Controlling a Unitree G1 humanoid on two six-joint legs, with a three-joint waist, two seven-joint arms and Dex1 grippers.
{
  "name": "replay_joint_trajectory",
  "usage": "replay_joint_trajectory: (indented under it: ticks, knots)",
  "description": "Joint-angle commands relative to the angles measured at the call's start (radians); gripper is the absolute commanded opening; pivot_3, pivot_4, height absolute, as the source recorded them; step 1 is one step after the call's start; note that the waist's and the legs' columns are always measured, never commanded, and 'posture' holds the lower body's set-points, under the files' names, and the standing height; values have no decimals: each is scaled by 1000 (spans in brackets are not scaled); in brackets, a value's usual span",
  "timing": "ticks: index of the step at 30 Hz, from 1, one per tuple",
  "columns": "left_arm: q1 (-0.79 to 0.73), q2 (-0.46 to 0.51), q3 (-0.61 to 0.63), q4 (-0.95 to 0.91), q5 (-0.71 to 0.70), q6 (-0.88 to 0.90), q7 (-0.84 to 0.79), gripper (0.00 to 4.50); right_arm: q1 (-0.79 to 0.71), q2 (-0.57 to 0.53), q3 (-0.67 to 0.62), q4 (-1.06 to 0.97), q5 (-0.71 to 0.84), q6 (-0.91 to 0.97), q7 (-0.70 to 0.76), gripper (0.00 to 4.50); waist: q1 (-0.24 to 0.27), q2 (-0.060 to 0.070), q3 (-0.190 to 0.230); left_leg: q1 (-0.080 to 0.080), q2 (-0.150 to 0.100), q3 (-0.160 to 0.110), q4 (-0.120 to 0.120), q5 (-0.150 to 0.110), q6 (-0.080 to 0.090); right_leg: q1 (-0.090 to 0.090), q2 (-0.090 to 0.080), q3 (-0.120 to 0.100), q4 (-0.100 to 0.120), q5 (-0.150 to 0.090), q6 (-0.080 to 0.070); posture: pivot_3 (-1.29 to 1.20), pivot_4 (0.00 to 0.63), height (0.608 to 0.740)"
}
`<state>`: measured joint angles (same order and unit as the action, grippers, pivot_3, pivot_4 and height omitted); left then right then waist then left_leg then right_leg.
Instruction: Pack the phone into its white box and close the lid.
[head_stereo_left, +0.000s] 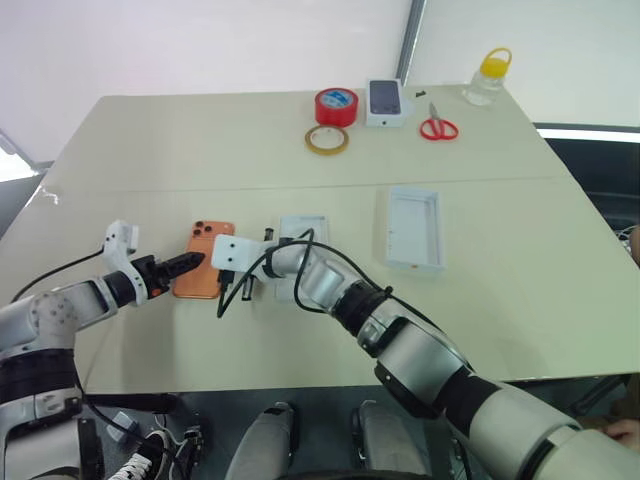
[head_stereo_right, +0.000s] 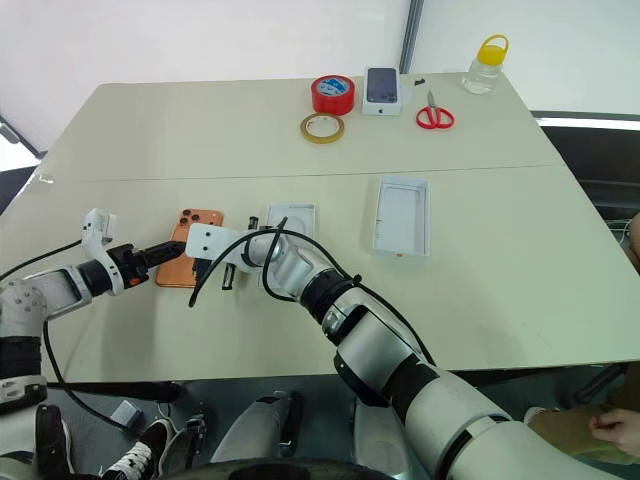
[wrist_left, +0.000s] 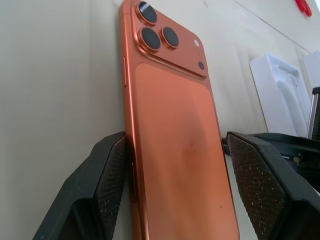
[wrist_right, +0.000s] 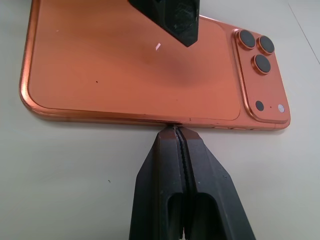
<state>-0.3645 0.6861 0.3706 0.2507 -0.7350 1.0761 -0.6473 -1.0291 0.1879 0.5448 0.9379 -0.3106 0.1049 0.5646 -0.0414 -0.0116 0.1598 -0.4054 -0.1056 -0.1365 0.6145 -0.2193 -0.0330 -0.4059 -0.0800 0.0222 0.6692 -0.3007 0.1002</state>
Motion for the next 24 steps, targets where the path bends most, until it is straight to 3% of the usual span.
replay_joint_trajectory:
  ticks: [1,6,9,13,24]
  knots:
    - [-3,-37,-60,18,-2,43,-33,3270,-7,60,10,-6,-17,5,-5,31,0,0,0,0,0,0,0,0,0,0,0,0,0,0,0,0,150,740]
    - [-25,-55,-28,34,-4,51,-21,3270,1,57,12,-11,-23,-4,-10,31,1,0,-1,0,0,0,0,0,0,1,0,0,0,0,0,0,150,740]
    - [-29,-62,4,43,-21,72,-16,2426,6,56,13,-10,-27,-9,-11,0,-2,0,-1,0,0,0,0,0,0,0,0,0,0,0,0,0,150,740]
    - [-17,-66,5,22,-10,77,-12,533,8,58,11,-15,-29,-10,-9,0,-1,0,-2,1,0,-1,0,0,0,1,0,0,0,0,0,0,150,740]
    - [7,-82,81,-4,-53,114,30,533,10,57,10,-14,-36,-26,-16,0,-6,1,-3,3,0,0,-1,-1,1,2,0,1,1,0,0,0,150,740]
